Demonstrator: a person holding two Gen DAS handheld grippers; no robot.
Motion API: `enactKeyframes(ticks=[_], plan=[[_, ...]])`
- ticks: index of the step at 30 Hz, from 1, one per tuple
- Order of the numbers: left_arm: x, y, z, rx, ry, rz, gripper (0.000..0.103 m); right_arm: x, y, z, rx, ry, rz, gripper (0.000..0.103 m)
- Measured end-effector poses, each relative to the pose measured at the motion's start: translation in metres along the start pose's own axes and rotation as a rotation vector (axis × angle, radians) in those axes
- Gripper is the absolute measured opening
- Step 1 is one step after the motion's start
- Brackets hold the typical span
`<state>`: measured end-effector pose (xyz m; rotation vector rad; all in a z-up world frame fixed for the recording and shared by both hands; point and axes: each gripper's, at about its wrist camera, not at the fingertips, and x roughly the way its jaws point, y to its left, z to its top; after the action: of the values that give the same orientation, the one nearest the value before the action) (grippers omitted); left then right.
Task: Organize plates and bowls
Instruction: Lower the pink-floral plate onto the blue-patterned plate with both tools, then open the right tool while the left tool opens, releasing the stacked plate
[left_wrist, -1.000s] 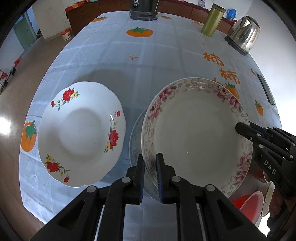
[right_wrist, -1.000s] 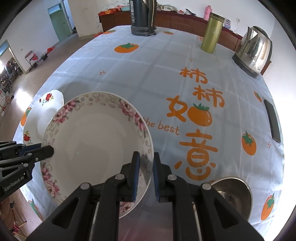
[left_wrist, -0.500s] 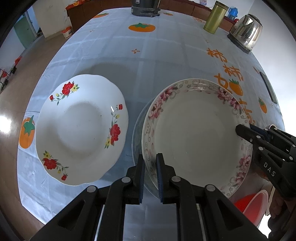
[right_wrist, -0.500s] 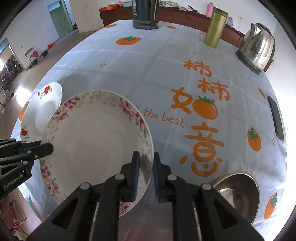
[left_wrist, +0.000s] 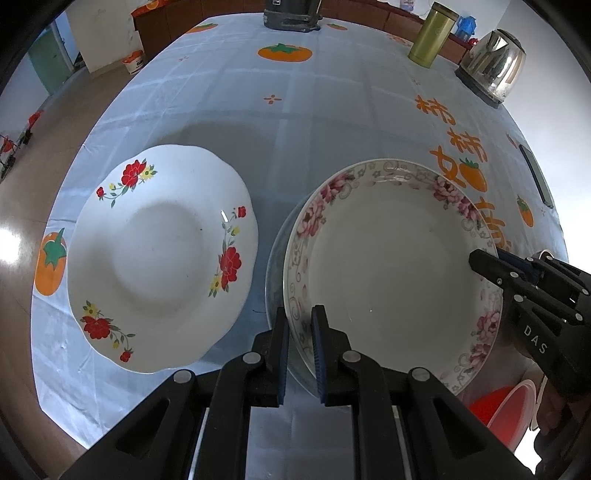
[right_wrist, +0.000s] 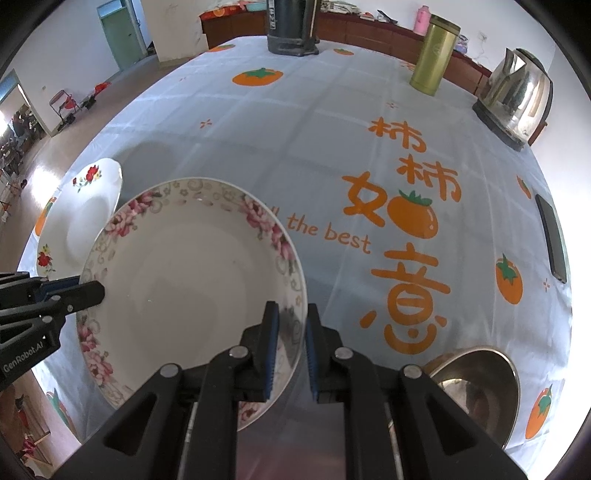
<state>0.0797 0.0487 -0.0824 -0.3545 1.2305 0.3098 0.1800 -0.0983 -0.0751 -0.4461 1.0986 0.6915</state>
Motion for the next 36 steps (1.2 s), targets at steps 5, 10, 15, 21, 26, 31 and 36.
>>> enactKeyframes(ticks=[5, 10, 15, 21, 26, 31, 36], plan=[[-0.001, 0.001, -0.001, -0.006, -0.007, -0.001, 0.013, 0.0, 0.0, 0.0, -0.005, -0.002, 0.0, 0.014], [-0.001, 0.001, -0.001, -0.008, -0.008, -0.003, 0.013, 0.001, 0.001, 0.001, -0.007, -0.002, -0.001, 0.014], [0.0, 0.002, -0.001, -0.006, -0.015, -0.005, 0.013, 0.0, 0.004, 0.0, -0.025, -0.007, -0.022, 0.015], [0.0, 0.003, -0.001, -0.01, -0.018, -0.011, 0.013, -0.001, 0.006, 0.0, -0.038, -0.006, -0.032, 0.015], [0.0, 0.003, -0.001, -0.018, -0.017, -0.02, 0.013, 0.0, 0.008, 0.001, -0.061, -0.003, -0.052, 0.016], [-0.001, 0.002, -0.003, -0.004, -0.02, -0.018, 0.013, 0.001, 0.012, 0.0, -0.074, -0.007, -0.072, 0.021], [-0.002, 0.002, -0.003, 0.009, -0.014, -0.026, 0.02, -0.001, 0.015, 0.0, -0.086, -0.021, -0.094, 0.065]])
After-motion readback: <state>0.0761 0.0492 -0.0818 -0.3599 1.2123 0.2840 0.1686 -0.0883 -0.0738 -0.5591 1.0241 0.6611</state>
